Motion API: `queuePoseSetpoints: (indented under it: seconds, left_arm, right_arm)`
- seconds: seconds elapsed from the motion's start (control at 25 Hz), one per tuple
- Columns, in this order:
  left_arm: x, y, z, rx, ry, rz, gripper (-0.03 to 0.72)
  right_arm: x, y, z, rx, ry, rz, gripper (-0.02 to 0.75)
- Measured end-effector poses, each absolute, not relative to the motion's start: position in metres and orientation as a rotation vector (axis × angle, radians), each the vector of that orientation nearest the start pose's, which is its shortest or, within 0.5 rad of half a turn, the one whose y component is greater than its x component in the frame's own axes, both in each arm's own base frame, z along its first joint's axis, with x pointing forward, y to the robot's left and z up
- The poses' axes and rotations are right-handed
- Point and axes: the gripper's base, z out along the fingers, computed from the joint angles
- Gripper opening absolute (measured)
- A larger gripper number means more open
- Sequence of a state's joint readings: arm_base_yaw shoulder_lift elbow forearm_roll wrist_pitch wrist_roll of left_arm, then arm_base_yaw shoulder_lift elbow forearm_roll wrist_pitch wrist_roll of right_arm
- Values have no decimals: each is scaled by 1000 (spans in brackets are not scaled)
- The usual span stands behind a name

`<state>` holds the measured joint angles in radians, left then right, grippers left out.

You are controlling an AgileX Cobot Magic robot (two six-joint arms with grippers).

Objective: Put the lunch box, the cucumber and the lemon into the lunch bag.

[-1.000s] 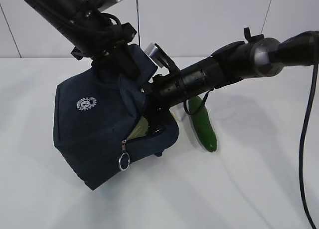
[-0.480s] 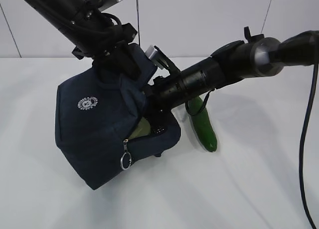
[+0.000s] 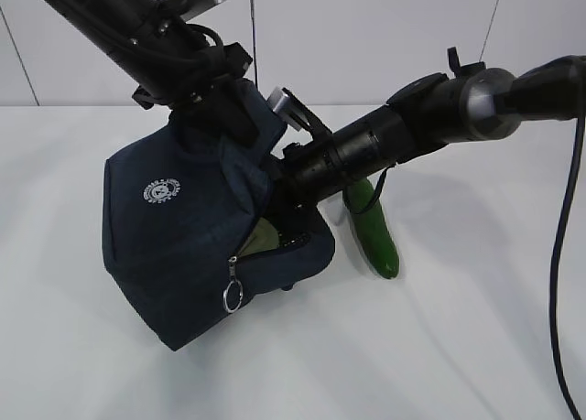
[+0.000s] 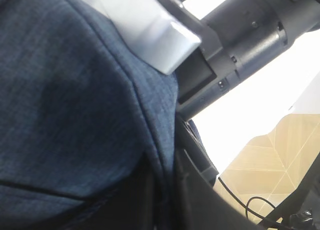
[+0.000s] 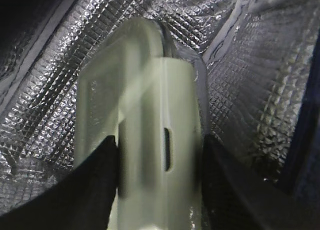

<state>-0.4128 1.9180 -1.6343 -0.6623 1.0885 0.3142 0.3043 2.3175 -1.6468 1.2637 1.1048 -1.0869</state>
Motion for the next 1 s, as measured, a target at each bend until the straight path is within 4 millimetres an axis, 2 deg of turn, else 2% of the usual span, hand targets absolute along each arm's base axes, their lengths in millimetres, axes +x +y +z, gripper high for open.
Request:
queuePoseSetpoints:
  seconds: [0.68, 1.0]
  left_arm:
    - [358, -210, 274, 689, 2679, -892, 17]
    - [362, -213, 258, 685, 2725, -897, 17]
  right_arm:
    - [416, 211, 139, -864, 2341, 1381, 387]
    - [415, 210, 137, -899, 2358, 1349, 389]
